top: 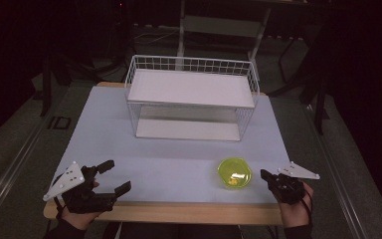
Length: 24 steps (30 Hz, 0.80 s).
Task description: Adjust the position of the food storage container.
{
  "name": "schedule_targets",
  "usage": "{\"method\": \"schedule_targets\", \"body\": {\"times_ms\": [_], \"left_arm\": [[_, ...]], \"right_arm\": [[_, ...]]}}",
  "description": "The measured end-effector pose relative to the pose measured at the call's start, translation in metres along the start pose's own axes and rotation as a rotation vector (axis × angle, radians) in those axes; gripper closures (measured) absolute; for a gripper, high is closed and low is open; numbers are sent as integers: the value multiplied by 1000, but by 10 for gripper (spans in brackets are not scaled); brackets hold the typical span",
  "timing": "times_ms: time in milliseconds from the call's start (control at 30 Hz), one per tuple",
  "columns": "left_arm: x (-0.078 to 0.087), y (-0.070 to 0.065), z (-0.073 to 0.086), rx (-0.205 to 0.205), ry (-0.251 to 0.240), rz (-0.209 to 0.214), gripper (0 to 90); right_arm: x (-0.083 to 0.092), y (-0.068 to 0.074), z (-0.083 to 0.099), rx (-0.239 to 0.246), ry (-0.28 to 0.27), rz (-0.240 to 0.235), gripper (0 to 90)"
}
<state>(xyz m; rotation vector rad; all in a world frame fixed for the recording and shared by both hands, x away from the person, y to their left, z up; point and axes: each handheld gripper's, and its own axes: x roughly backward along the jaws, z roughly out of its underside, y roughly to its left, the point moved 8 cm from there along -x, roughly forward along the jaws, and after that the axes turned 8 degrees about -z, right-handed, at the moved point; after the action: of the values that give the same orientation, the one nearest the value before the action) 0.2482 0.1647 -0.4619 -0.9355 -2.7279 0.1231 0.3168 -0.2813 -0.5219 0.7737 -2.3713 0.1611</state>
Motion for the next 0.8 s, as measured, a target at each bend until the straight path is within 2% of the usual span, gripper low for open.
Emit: {"method": "schedule_targets", "body": {"times_ms": [167, 333, 567, 767, 800], "left_arm": [[0, -1, -1, -8, -9, 1, 113], [0, -1, -1, -10, -11, 4, 114], [1, 0, -2, 2, -14, 3, 114], [0, 0, -1, 3, -11, 2, 116], [0, 0, -1, 2, -10, 3, 116]], "right_arm": [[-17, -6, 11, -69, 78, -9, 900], [-33, -3, 24, -82, 168, -24, 900], [-46, 10, 28, -67, 216, -70, 900], [-53, 17, 27, -105, 216, -118, 900], [-54, 19, 27, -98, 220, -121, 900]]}}
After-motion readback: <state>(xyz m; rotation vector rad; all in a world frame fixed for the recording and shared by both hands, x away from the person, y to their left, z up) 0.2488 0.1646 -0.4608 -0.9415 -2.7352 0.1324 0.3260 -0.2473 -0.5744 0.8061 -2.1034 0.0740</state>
